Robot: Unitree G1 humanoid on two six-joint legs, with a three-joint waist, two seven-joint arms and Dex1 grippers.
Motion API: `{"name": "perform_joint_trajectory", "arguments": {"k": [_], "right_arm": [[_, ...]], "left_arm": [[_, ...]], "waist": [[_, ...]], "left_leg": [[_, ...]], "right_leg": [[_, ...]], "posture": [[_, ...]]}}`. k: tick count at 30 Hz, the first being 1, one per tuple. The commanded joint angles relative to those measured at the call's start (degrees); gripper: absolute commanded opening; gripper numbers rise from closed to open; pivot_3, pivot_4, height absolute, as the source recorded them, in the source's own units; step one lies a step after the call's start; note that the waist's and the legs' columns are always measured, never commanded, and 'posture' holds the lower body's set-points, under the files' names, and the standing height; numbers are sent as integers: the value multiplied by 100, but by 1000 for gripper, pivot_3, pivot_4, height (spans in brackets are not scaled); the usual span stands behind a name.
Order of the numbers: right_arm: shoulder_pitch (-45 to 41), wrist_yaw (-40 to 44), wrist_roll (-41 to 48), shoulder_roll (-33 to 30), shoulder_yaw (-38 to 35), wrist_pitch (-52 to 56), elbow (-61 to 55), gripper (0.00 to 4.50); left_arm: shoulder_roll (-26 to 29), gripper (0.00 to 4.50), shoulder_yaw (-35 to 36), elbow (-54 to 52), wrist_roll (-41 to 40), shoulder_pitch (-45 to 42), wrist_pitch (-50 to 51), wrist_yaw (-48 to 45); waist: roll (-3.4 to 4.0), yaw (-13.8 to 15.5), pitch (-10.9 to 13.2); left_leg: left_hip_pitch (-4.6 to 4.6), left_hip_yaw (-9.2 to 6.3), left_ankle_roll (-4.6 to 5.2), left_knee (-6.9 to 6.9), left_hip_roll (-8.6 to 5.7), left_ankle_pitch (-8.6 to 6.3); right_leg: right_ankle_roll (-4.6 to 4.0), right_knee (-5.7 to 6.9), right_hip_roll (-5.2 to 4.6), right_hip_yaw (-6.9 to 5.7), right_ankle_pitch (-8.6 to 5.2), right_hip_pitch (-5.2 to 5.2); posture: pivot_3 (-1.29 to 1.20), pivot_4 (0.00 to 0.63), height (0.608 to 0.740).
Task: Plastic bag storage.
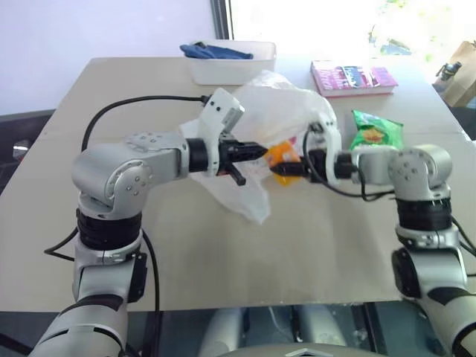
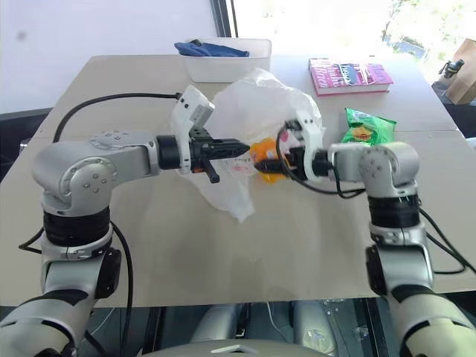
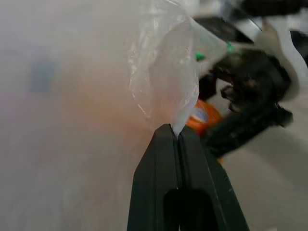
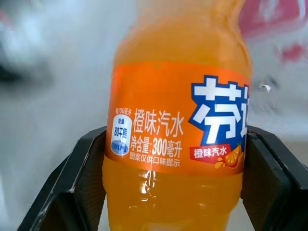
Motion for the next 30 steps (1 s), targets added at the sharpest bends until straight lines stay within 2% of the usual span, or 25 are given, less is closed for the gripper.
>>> {"name": "perform_joint_trajectory", "arguments": {"k": [1, 6, 7, 8, 12, 16, 21, 27, 30], "right_arm": [[-357, -43, -311, 432, -113, -771, 879, 3129], [-594, 206, -1038, 1147, 196, -2347, 2170, 3129], [-559, 380, -1093, 1217, 249, -2525, 2298, 4134], [-512, 594, -1094, 1254, 312, -2611, 2316, 4366], [-213, 1300, -991, 1158, 561, -2524, 1691, 4459], [152, 1934, -701, 756, 682, -2207, 706, 4459], [398, 1821, -763, 211, 304, -2361, 71, 4459], [1104, 2272, -1083, -1258, 289, -3009, -1582, 4459], [1512, 2071, -1837, -1914, 562, -3603, -2304, 4459]], "left_arm": [[-87, 0, 296, -146, -221, 3, 122, 99], [-407, 0, 687, 48, -262, -22, -66, 409], [-539, 0, 870, 100, -339, -54, -68, 486], [-666, 0, 1083, 157, -438, -98, -14, 574], [-671, 0, 1511, 159, -598, 17, 23, 720], [-551, 0, 1585, 70, -601, 350, -156, 788], [-506, 0, 1649, 146, -525, 507, -408, 920], [-281, 0, 1553, 237, -449, 532, -639, 910], [-267, 0, 1477, 292, -420, 447, -749, 925]], "waist": [[1, 2, -1], [1, -101, -1], [1, -114, -1], [1, -130, -1], [3, -181, -2], [6, -170, -4], [6, -123, -4], [6, -45, -3], [6, 0, -4]], "left_leg": [[1, 2, 0, -1, -1, 0], [0, 5, 0, 0, 0, 0], [-1, 4, -1, 0, -1, 0], [-2, 2, -1, 2, -1, 0], [-4, -3, -1, 30, 1, 0], [-2, -10, -1, 34, 3, 0], [-4, -13, 0, 52, -5, 0], [-7, -14, 0, 54, -8, -1], [-7, -13, 1, 53, -6, -1]], "right_leg": [[0, 0, -1, 0, 0, 1], [0, 5, 0, -2, 0, -4], [0, 5, 0, -2, 0, -4], [0, 7, 0, -4, 0, -4], [0, 12, 2, -15, 0, -2], [0, 15, 2, -15, 0, 1], [0, 6, -15, -15, 0, 0], [0, 7, -20, -11, 0, -3], [0, 6, -20, 0, 0, -3]], "posture": [[0, 150, 740], [0, 150, 740], [0, 150, 740], [0, 150, 740], [0, 150, 740], [0, 150, 740], [0, 150, 740], [0, 150, 740], [0, 150, 740]]}}
